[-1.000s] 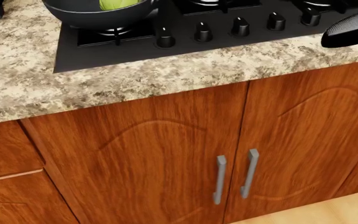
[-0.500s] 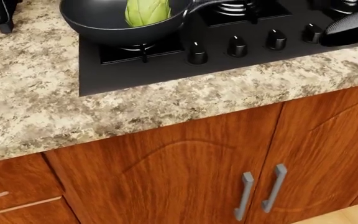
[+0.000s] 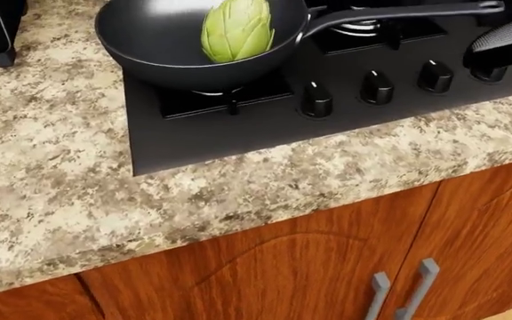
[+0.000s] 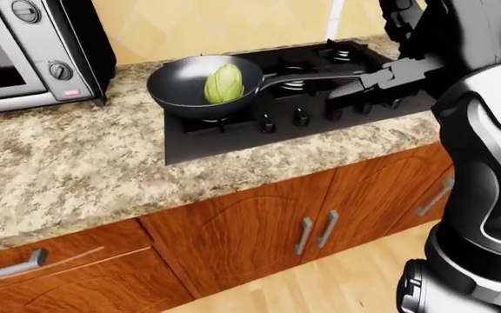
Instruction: Pick the artichoke from the pan and place it in the bowl.
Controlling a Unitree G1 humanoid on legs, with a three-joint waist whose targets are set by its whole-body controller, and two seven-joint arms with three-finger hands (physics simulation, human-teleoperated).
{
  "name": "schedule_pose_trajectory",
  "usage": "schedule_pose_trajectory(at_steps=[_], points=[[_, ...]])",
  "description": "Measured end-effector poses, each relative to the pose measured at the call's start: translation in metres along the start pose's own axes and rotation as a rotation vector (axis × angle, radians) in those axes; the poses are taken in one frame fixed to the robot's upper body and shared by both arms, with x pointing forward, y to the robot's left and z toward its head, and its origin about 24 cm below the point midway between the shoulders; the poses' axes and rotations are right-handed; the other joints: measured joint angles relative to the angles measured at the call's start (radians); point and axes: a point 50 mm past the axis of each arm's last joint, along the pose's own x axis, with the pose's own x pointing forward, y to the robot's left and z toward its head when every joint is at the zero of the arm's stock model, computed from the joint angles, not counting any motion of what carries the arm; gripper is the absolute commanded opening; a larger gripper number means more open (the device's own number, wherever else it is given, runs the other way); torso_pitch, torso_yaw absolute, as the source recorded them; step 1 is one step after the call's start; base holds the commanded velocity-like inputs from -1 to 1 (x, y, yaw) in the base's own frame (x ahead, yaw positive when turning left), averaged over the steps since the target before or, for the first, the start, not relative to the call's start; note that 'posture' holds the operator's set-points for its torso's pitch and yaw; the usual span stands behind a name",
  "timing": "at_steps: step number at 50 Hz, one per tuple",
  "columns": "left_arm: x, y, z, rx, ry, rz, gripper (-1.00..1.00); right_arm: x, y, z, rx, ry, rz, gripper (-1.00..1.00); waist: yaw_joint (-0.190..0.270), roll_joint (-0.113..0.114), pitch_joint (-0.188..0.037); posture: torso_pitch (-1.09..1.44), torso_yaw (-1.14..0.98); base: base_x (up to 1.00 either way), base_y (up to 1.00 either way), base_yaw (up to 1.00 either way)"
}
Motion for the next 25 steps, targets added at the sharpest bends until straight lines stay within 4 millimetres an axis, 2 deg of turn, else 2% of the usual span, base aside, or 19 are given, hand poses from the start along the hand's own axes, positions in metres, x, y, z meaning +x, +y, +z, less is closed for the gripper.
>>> schedule_pose_trajectory(at_steps=[2,4,6,8,9,11,14,18,21,23,25], points=[[0.000,-0.001,0.001,-0.001,0.000,-0.008,1.00,0.001,-0.002,-0.001,0.008,0.010,-0.010,1.00,-0.002,0.002,-0.005,0.00,0.00,0.15,0.00,0.00],[0.000,0.001,0.002,0.000,-0.008,-0.003,1.00,0.002,-0.003,0.002,0.009,0.001,-0.016,1.00,0.001,0.017,-0.008,0.00,0.00,0.15,0.00,0.00],[0.000,0.003,0.005,0.004,-0.022,0.008,1.00,0.001,-0.003,0.006,0.001,-0.021,-0.018,1.00,-0.002,0.042,-0.002,0.00,0.00,0.14,0.00,0.00],[0.000,0.004,0.008,0.009,-0.034,0.017,1.00,0.000,-0.003,0.009,-0.005,-0.039,-0.013,1.00,-0.003,0.081,-0.006,0.00,0.00,0.15,0.00,0.00],[-0.001,0.006,0.007,0.009,-0.032,0.025,1.00,0.000,0.000,0.008,0.001,-0.040,-0.003,1.00,0.005,0.070,-0.002,0.00,0.00,0.15,0.00,0.00],[-0.001,0.008,0.002,0.009,-0.007,0.036,1.00,0.002,0.005,0.003,0.009,-0.017,0.025,1.00,0.015,0.075,0.003,0.00,0.00,0.15,0.00,0.00],[0.000,0.007,0.002,0.014,0.000,0.031,1.00,0.003,0.005,-0.001,0.016,0.006,0.035,1.00,0.017,0.062,-0.008,0.00,0.00,0.15,0.00,0.00],[-0.001,0.005,0.007,0.019,-0.025,0.020,1.00,0.001,0.000,0.007,0.005,-0.027,0.012,1.00,0.018,0.018,-0.005,0.00,0.00,0.15,0.00,0.00],[0.000,0.005,0.007,0.021,-0.023,0.018,1.00,0.000,0.000,0.012,-0.001,-0.048,0.009,1.00,0.022,-0.034,-0.012,0.00,0.00,0.14,0.00,0.00],[-0.001,0.002,0.004,0.012,-0.015,0.004,1.00,0.000,-0.003,0.011,0.001,-0.043,-0.001,1.00,0.006,-0.016,-0.006,0.00,0.00,0.15,0.00,0.00],[0.000,-0.002,0.001,0.009,0.002,-0.017,1.00,-0.001,-0.005,0.005,0.009,-0.016,-0.014,1.00,-0.002,-0.017,-0.003,0.00,0.00,0.15,0.00,0.00]])
